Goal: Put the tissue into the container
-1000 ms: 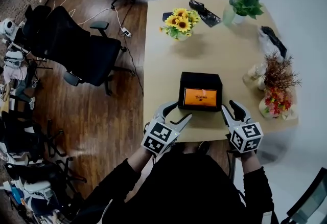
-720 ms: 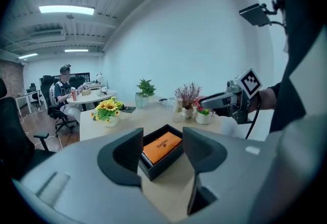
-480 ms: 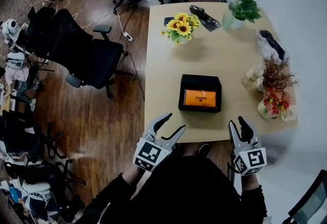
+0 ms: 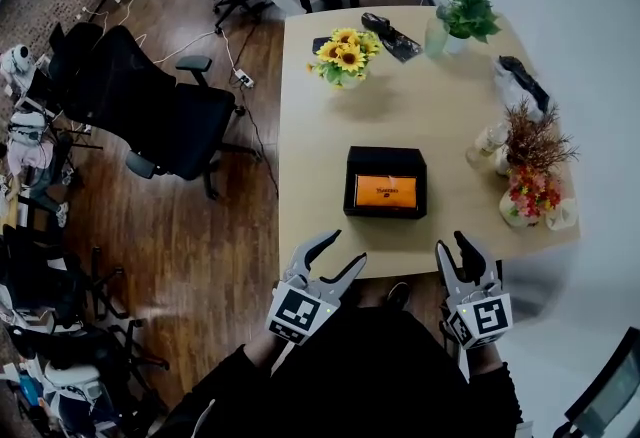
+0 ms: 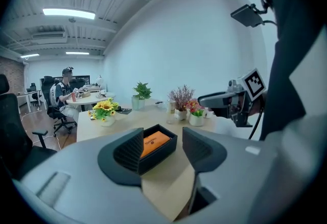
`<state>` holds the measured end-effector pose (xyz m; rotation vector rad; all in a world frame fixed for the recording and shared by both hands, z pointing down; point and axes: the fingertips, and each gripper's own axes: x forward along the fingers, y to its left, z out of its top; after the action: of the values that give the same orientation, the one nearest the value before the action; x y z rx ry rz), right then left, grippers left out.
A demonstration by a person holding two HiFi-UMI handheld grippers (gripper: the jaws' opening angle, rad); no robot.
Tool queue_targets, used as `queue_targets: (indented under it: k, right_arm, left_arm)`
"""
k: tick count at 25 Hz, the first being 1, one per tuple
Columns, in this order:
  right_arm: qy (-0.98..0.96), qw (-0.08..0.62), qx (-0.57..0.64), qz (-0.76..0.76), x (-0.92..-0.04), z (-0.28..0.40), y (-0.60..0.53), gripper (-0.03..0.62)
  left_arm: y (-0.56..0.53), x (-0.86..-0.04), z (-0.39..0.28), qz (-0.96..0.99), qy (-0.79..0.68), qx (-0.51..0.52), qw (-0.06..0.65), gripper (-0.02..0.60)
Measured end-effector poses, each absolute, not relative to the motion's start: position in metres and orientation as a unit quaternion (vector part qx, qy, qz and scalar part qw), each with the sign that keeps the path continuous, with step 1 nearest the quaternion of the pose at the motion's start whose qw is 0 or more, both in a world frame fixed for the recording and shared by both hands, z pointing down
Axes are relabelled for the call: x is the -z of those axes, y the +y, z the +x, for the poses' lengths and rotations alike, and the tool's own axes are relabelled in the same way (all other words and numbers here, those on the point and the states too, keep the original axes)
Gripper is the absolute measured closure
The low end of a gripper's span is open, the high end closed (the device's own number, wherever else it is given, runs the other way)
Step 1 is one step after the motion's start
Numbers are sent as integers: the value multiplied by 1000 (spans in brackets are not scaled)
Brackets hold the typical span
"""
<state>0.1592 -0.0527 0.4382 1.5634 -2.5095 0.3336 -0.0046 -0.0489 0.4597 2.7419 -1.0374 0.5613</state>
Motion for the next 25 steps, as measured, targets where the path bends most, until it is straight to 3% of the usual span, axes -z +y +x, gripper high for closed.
queue_targets:
  k: [8, 25]
  right_arm:
    - [-842, 120, -145, 506, -463, 155, -49, 476]
    - [-840, 92, -125, 520, -452, 158, -58, 494]
  left_arm:
    - [-56, -457, -1, 917, -350, -182, 53, 360]
    - [-51, -473, 8, 917, -337, -199, 76, 362]
